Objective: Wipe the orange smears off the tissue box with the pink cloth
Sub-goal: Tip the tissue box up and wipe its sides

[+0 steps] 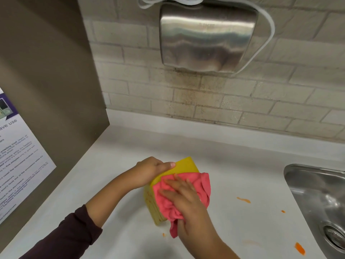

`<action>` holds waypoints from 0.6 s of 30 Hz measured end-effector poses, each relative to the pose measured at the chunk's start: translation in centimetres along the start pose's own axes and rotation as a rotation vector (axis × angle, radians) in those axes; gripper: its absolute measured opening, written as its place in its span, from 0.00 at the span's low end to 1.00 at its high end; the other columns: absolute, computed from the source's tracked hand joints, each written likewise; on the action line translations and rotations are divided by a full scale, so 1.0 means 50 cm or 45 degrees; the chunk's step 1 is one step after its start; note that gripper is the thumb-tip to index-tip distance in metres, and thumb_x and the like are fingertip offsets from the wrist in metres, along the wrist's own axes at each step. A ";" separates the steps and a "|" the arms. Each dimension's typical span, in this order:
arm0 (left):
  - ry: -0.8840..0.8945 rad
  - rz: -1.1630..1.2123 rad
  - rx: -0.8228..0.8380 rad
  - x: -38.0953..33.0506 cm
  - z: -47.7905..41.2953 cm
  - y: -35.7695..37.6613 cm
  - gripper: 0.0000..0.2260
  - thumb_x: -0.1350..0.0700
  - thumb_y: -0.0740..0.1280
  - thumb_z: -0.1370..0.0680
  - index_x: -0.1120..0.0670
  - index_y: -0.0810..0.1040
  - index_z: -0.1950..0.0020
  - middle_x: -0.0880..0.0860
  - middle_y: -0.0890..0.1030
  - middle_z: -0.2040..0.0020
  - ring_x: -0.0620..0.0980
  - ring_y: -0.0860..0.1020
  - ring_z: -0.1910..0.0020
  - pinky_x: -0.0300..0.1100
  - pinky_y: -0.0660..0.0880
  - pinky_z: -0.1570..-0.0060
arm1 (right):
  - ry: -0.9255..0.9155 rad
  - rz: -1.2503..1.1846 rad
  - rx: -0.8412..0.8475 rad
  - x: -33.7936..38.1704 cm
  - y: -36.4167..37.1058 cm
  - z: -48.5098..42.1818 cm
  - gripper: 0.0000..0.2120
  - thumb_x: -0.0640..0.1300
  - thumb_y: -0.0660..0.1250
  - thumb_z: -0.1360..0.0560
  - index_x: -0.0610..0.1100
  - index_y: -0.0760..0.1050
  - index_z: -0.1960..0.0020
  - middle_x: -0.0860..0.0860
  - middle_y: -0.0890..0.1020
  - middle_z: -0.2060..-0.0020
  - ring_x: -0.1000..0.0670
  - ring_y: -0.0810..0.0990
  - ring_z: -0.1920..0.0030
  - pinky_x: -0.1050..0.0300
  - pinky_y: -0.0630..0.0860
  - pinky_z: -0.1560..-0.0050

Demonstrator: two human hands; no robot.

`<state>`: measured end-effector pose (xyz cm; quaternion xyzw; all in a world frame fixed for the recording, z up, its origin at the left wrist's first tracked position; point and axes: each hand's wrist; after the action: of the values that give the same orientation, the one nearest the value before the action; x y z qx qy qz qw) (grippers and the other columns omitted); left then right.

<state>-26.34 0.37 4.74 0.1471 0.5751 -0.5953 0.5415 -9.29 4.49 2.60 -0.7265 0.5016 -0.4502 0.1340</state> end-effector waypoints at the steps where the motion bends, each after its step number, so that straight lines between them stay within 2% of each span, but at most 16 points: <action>1: 0.000 0.009 0.003 0.001 0.000 -0.001 0.24 0.35 0.62 0.32 0.52 0.62 0.74 0.52 0.64 0.73 0.50 0.64 0.72 0.45 0.61 0.65 | -0.084 0.037 0.020 -0.001 -0.008 -0.001 0.22 0.42 0.51 0.18 0.36 0.82 0.50 0.40 0.82 0.47 0.40 0.76 0.40 0.41 0.76 0.45; 2: 0.003 0.020 0.004 0.003 0.001 -0.002 0.23 0.34 0.62 0.32 0.52 0.62 0.74 0.52 0.64 0.73 0.50 0.64 0.72 0.44 0.61 0.65 | -0.161 0.045 -0.001 -0.009 -0.015 0.001 0.22 0.41 0.52 0.18 0.36 0.84 0.55 0.39 0.84 0.51 0.39 0.80 0.45 0.42 0.79 0.50; 3: 0.007 0.039 0.005 0.005 0.001 -0.002 0.23 0.34 0.62 0.33 0.52 0.63 0.73 0.53 0.65 0.72 0.50 0.65 0.71 0.44 0.62 0.64 | -0.180 0.014 -0.008 -0.015 -0.029 0.005 0.24 0.42 0.52 0.17 0.36 0.84 0.59 0.38 0.84 0.54 0.39 0.81 0.48 0.48 0.80 0.50; 4: 0.009 0.069 0.002 0.008 0.001 -0.003 0.23 0.35 0.63 0.33 0.53 0.64 0.72 0.55 0.65 0.71 0.51 0.66 0.69 0.44 0.62 0.62 | -0.162 -0.034 -0.013 -0.027 -0.041 0.016 0.26 0.43 0.51 0.18 0.35 0.83 0.59 0.39 0.84 0.54 0.41 0.80 0.47 0.55 0.76 0.44; 6: 0.010 0.121 -0.024 0.014 0.004 -0.002 0.24 0.34 0.63 0.35 0.54 0.65 0.72 0.58 0.67 0.69 0.52 0.68 0.67 0.44 0.63 0.59 | 0.008 -0.146 -0.095 -0.044 -0.063 0.030 0.19 0.39 0.53 0.24 0.33 0.82 0.55 0.40 0.81 0.50 0.49 0.76 0.43 0.66 0.66 0.35; 7: 0.006 0.123 -0.039 0.016 0.005 0.000 0.25 0.32 0.63 0.37 0.54 0.65 0.72 0.59 0.69 0.69 0.52 0.70 0.67 0.45 0.64 0.59 | 0.121 -0.157 -0.157 -0.052 -0.066 0.038 0.19 0.38 0.53 0.28 0.33 0.81 0.52 0.40 0.80 0.48 0.53 0.74 0.42 0.64 0.64 0.34; 8: 0.000 0.117 -0.053 0.018 0.006 0.002 0.25 0.31 0.63 0.38 0.54 0.67 0.72 0.59 0.70 0.68 0.53 0.71 0.66 0.45 0.65 0.58 | 0.211 -0.159 -0.200 -0.059 -0.056 0.040 0.20 0.39 0.53 0.30 0.35 0.81 0.49 0.41 0.79 0.46 0.55 0.73 0.41 0.58 0.64 0.33; 9: -0.002 0.107 -0.070 0.018 0.006 0.004 0.26 0.31 0.62 0.38 0.55 0.67 0.72 0.59 0.71 0.68 0.53 0.72 0.66 0.45 0.66 0.57 | 0.287 -0.149 -0.235 -0.056 -0.049 0.032 0.20 0.39 0.53 0.30 0.37 0.80 0.47 0.43 0.79 0.46 0.54 0.72 0.40 0.51 0.62 0.33; 10: -0.002 0.111 -0.095 0.019 0.005 0.006 0.26 0.31 0.62 0.38 0.55 0.68 0.71 0.59 0.71 0.68 0.53 0.72 0.66 0.46 0.66 0.57 | 0.332 -0.136 -0.253 -0.049 -0.038 0.021 0.19 0.38 0.55 0.30 0.39 0.79 0.45 0.45 0.78 0.45 0.52 0.72 0.40 0.49 0.58 0.31; 12: 0.004 0.144 -0.165 0.021 0.007 0.009 0.26 0.31 0.63 0.38 0.55 0.66 0.71 0.59 0.68 0.69 0.53 0.69 0.68 0.46 0.63 0.59 | 0.297 -0.099 -0.219 -0.027 -0.022 0.002 0.18 0.36 0.59 0.31 0.37 0.79 0.44 0.46 0.76 0.43 0.50 0.70 0.39 0.59 0.55 0.29; 13: 0.014 0.151 -0.202 0.022 0.008 0.009 0.25 0.32 0.63 0.37 0.54 0.64 0.72 0.58 0.65 0.70 0.53 0.67 0.70 0.46 0.61 0.59 | 0.225 -0.068 -0.177 -0.020 -0.017 0.000 0.18 0.36 0.60 0.30 0.35 0.79 0.44 0.44 0.76 0.43 0.50 0.69 0.39 0.60 0.61 0.31; 15: 0.043 0.130 -0.240 0.026 0.010 0.010 0.24 0.33 0.62 0.35 0.52 0.61 0.73 0.57 0.62 0.71 0.51 0.63 0.71 0.47 0.59 0.60 | 0.089 -0.033 -0.042 -0.004 -0.006 -0.004 0.16 0.33 0.65 0.33 0.33 0.80 0.46 0.38 0.78 0.43 0.47 0.69 0.39 0.47 0.77 0.44; 16: 0.056 0.125 -0.248 0.031 0.012 0.009 0.24 0.33 0.62 0.35 0.52 0.61 0.74 0.55 0.62 0.72 0.51 0.62 0.71 0.47 0.58 0.61 | 0.017 -0.048 0.035 0.002 -0.001 -0.005 0.16 0.31 0.67 0.35 0.33 0.80 0.47 0.37 0.79 0.43 0.45 0.71 0.38 0.42 0.80 0.50; 17: 0.064 0.130 -0.252 0.033 0.016 0.009 0.25 0.32 0.62 0.36 0.52 0.61 0.76 0.53 0.61 0.73 0.51 0.62 0.71 0.47 0.58 0.62 | -0.092 -0.078 0.098 0.004 0.003 -0.008 0.13 0.31 0.67 0.33 0.34 0.82 0.49 0.37 0.80 0.43 0.42 0.72 0.37 0.41 0.80 0.51; 18: 0.068 0.149 -0.249 0.036 0.020 0.007 0.25 0.31 0.62 0.37 0.52 0.62 0.77 0.51 0.62 0.74 0.50 0.62 0.71 0.47 0.58 0.63 | -0.184 -0.095 0.176 -0.003 0.005 -0.005 0.09 0.34 0.64 0.26 0.36 0.83 0.54 0.38 0.80 0.43 0.42 0.73 0.37 0.45 0.80 0.51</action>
<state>-26.26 -1.23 3.40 0.1427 0.6352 -0.4994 0.5716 -9.63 4.58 2.50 -0.7643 0.4308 -0.4349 0.2027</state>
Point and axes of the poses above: each hand's wrist, its own z-axis away from the middle knuckle, its own y-axis out of the palm, x = y × z
